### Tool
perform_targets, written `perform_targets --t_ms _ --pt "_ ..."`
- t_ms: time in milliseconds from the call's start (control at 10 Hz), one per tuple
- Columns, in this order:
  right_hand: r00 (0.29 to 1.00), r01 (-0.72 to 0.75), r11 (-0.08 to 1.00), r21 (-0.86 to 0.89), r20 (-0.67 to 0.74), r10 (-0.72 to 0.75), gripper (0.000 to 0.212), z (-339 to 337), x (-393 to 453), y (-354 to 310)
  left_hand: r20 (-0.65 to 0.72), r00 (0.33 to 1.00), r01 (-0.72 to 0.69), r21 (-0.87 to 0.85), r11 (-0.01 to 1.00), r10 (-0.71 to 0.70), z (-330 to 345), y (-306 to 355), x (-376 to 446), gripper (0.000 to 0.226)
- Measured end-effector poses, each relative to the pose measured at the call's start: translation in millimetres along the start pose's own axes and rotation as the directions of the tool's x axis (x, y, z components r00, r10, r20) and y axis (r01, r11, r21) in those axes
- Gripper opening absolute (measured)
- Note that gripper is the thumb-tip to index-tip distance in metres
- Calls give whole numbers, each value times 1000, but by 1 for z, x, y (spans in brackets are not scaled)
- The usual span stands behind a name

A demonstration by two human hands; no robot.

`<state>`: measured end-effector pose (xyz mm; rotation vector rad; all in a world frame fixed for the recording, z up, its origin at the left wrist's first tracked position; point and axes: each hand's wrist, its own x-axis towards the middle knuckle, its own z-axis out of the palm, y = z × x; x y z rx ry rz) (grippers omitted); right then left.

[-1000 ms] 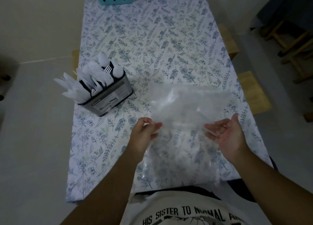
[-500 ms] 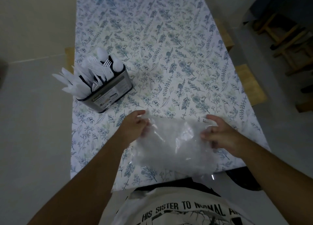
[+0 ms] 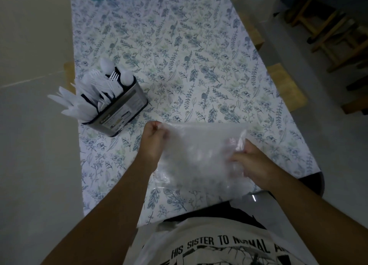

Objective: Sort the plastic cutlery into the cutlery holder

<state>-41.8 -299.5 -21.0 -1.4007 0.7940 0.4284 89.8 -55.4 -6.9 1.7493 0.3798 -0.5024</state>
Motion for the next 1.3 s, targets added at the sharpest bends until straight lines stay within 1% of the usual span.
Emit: perform_targets --t_ms 100,200,300,400,500,600,700,800,900,1000,1100,1200,1300 --pt "996 80 997 0 -41 -80 49 -12 -8 -3 -122 957 -229 252 940 265 22 11 -15 38" --pt "974 172 969 178 -177 -141 42 -27 -9 -2 230 899 -436 418 797 372 70 16 -46 29" --pt "962 204 948 245 -232 -147 32 -46 -10 0 435 819 -569 532 627 375 111 10 -61 36" --pt "958 204 929 308 -258 -125 30 -68 -17 0 511 808 -576 584 571 293 152 16 -67 51" --pt "952 197 865 462 -301 -55 37 -117 -35 4 620 771 -596 620 510 147 223 28 -72 56" --pt "930 212 793 571 -366 15 39 -175 -53 25 719 688 -690 606 395 98 298 30 -78 49" --pt "900 252 727 639 -430 66 39 -214 -70 47 812 583 -746 538 391 -6 356 24 -87 57" --pt "802 300 709 639 -571 175 39 -257 -87 86 862 447 -727 506 464 -239 432 -3 -101 45" --pt "703 294 732 615 -658 270 40 -281 -86 124 843 401 -699 535 474 -359 481 -27 -110 26" --pt "624 255 759 599 -702 344 41 -298 -72 159 807 393 -709 571 413 -441 519 -48 -109 30" --pt "581 97 826 556 -705 406 43 -321 -19 217 750 449 -706 631 323 -485 558 -89 -89 39" --pt "691 -19 873 487 -625 363 44 -344 43 258 717 497 -721 655 228 -489 580 -117 -66 40" --pt "724 -183 867 463 -533 437 45 -357 78 265 692 535 -738 662 131 -485 584 -125 -54 42"
